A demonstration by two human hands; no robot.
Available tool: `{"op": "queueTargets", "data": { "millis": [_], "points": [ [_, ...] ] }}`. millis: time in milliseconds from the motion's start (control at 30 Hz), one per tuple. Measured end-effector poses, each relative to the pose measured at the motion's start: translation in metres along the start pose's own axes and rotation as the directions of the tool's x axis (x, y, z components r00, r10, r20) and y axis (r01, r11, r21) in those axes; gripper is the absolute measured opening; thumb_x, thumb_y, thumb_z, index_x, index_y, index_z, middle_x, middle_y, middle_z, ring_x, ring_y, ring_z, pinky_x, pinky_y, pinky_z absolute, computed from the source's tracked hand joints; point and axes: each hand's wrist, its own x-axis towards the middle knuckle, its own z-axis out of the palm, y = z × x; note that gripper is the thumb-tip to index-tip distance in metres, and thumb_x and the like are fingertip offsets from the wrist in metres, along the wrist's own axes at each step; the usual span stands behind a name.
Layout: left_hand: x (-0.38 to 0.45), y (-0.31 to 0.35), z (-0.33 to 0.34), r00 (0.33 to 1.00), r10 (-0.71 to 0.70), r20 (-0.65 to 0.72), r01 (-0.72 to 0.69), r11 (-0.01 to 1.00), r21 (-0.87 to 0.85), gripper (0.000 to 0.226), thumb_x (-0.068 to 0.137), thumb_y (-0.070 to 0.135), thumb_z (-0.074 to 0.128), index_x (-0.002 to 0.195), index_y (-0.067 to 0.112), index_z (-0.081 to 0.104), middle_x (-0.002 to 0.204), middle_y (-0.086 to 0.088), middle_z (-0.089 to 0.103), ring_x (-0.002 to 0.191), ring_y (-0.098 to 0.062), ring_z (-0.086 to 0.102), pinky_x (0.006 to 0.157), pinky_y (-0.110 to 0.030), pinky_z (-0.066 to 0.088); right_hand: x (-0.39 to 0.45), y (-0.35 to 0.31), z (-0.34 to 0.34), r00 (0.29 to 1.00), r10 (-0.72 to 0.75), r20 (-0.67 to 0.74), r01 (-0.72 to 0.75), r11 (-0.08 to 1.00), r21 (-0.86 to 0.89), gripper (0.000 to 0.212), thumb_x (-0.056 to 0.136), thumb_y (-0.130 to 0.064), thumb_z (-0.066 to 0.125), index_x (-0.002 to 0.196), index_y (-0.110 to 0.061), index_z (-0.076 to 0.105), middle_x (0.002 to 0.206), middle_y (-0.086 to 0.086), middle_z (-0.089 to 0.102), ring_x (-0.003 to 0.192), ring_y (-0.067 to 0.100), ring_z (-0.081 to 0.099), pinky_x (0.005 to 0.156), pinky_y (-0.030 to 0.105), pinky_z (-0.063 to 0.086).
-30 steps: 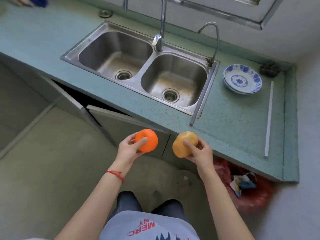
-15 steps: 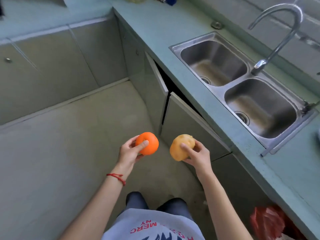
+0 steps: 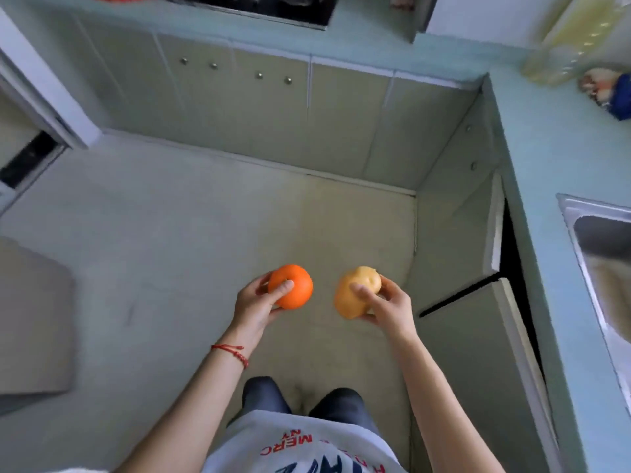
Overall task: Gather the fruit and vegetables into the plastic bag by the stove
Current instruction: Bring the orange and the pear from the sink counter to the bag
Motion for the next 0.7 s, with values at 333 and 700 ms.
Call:
{"op": "queueTargets", "data": {
  "millis": [333,700],
  "points": [
    [-0.037,0.001,-0.069,0.934,0.058,-0.352,-0.12,0.981,-0.155,0.034,0.079,0.009,0.068,0.111,0.01,0.056,0.106,-0.005,0.059,0.09,-0.018,0.061,0.055,-0.022,0.056,0.021,-0.015,0.069,0.928,0.025,0.371,0.049,0.981,-0.189,0.05,0.077,-0.017,0.073,0.122,-0.007,0.056,0.103,0.005,0.06,0.087,0.016,0.061,0.059,0.03,0.059],
    [-0.023,0.03,-0.133,0.86,0.044,-0.509,-0.176,0.961,-0.214,0.034,0.078,0.01,0.069,0.109,0.012,0.055,0.109,-0.006,0.056,0.097,-0.024,0.057,0.066,-0.03,0.053,0.041,-0.031,0.168,0.853,0.057,0.518,0.09,0.963,-0.255,0.046,0.077,-0.017,0.073,0.119,-0.01,0.056,0.114,0.009,0.058,0.098,0.022,0.059,0.062,0.031,0.059]
  ]
}}
